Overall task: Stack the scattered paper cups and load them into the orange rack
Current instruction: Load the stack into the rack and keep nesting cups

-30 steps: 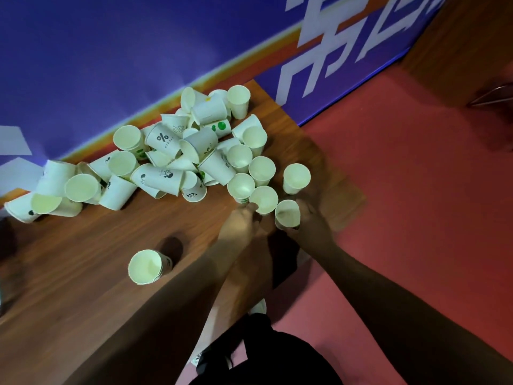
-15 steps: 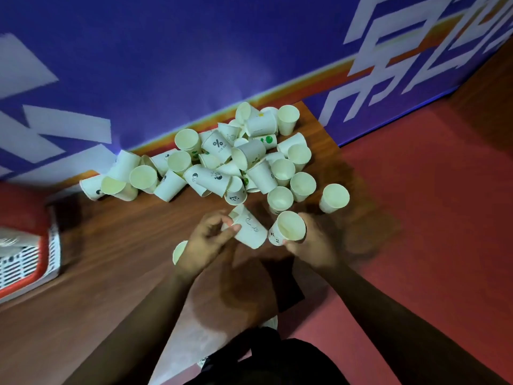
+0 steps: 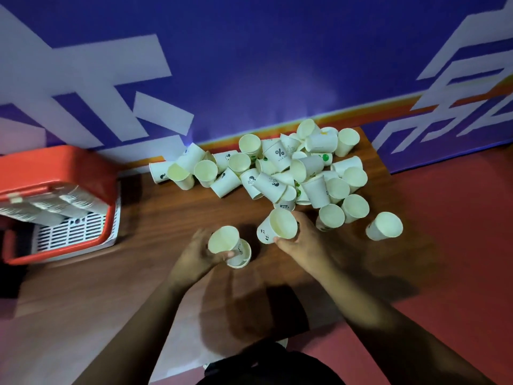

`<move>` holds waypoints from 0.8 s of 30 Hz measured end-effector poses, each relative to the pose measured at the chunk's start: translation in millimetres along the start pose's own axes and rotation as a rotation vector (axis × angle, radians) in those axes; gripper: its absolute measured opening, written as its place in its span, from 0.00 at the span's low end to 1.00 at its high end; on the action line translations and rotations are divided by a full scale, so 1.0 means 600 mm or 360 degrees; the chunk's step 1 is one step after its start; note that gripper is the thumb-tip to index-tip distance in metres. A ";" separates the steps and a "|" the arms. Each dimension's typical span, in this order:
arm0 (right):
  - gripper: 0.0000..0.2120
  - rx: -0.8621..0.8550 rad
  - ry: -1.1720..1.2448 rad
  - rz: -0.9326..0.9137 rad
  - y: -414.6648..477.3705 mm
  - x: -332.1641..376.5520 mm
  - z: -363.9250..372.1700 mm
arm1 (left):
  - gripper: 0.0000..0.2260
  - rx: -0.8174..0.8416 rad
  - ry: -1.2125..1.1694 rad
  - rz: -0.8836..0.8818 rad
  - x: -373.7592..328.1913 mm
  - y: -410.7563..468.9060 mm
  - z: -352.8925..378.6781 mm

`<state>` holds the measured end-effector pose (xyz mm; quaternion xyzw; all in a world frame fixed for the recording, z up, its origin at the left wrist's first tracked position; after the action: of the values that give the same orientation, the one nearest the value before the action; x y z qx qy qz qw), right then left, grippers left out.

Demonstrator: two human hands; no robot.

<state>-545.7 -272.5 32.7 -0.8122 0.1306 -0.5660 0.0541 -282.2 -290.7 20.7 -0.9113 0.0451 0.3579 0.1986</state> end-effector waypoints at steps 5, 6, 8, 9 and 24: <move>0.29 0.0015 0.0029 -0.0037 -0.002 0.026 0.021 | 0.37 0.0072 0.0234 0.0140 0.028 0.012 0.061; 0.28 0.0029 0.0041 -0.0052 -0.004 0.032 0.025 | 0.37 0.0107 0.0246 0.0169 0.030 0.012 0.073; 0.27 0.0087 0.0066 -0.0049 -0.007 0.037 0.037 | 0.39 0.0196 0.0227 0.0195 0.029 0.012 0.088; 0.27 0.0132 0.0067 -0.0028 -0.009 0.039 0.046 | 0.40 0.0231 0.0218 0.0209 0.028 0.012 0.089; 0.38 0.0508 -0.0430 -0.0100 -0.034 0.016 0.183 | 0.25 0.0296 -0.0283 0.0095 0.060 -0.001 0.038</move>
<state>-436.9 -262.0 7.0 -0.8656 0.0053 -0.4667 0.1814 -269.7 -279.2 -18.3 -0.8518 0.0876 0.4374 0.2748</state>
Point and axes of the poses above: each hand's wrist, its own y-axis towards the middle knuckle, its own z-axis out of the palm, x = y × z, the point moved 9 cm from there along y, towards the middle knuckle, and after that the axes turned 11 degrees about y, right-handed, at the moved point
